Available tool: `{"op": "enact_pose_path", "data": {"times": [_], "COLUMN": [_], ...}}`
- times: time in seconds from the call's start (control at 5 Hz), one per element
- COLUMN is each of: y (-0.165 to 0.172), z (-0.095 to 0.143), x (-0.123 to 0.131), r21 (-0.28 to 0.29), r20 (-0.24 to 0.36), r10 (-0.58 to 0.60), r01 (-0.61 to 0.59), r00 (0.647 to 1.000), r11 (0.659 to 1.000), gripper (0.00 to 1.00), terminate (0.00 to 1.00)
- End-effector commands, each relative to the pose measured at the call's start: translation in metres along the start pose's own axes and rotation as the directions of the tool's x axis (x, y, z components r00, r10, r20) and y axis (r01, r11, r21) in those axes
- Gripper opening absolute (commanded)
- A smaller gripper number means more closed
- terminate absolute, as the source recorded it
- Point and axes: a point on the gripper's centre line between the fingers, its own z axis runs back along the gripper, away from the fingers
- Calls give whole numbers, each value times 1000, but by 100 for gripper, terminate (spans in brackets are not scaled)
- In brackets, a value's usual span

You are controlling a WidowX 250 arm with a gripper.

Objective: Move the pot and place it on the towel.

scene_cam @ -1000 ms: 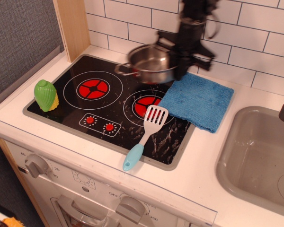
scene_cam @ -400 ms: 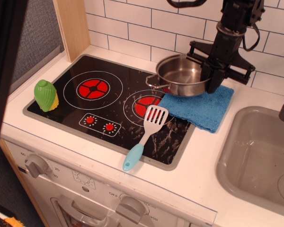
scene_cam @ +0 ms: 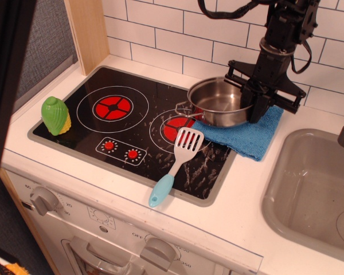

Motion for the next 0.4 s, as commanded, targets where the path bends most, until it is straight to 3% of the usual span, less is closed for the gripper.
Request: {"op": "enact_pose_path", "data": {"times": [0.0,0.2], "y": [1,11], "z": [42,67], "x": [5,3], "r21": [13,-18], "r20": [116,187], "r10": [2,47], "r01": [-4,-45], "r00": [993,981], "r11": [1000,999], "gripper": [100,100], "terminate": [0,0]}}
